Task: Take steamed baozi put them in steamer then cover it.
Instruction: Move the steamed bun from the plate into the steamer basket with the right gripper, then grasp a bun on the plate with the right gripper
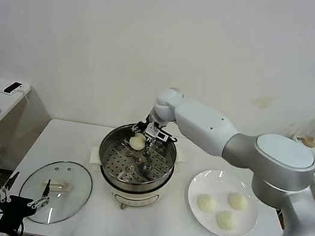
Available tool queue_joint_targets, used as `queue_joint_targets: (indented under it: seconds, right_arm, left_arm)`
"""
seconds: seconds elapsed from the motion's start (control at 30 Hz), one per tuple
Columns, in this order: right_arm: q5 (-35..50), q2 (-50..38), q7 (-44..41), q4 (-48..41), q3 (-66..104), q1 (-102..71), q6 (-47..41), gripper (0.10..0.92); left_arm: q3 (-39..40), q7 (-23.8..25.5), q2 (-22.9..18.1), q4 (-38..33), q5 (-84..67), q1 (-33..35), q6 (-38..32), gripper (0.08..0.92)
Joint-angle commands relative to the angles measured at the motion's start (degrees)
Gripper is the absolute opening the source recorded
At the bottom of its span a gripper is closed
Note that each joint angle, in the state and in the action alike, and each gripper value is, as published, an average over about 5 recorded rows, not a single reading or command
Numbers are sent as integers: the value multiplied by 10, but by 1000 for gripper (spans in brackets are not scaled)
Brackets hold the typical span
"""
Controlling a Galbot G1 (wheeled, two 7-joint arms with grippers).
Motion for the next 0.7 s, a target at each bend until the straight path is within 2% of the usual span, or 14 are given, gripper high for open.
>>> queue_joint_targets:
  seconds: [0.03,0.17,0.27,0.37,0.5,0.7]
  right_arm:
    - [20,-8,-12,13,-3,16,-11,787]
    - [132,-56,-62,99,-21,65,-103,819]
    - [223,-105,-97,195,-29,106,-223,822]
    - [275,-161,-114,275,-26,135,-335,823]
    - [303,-245,-116,344,-24,161,-416,823]
    - [301,-376,-122,429,-48,192,-483,823]
  left_arm:
    - [-1,0,0,-9,1,4,1,823]
    - [-3,0,1,-12,-1,5,1,823]
    - [-2,1,2,-16,-4,6,6,823]
    - [-1,1,4,-21,-7,3,13,823]
    - [-5,1,10,-26,-17,-3,22,823]
    - [-6,2,20,-29,-23,-6,26,823]
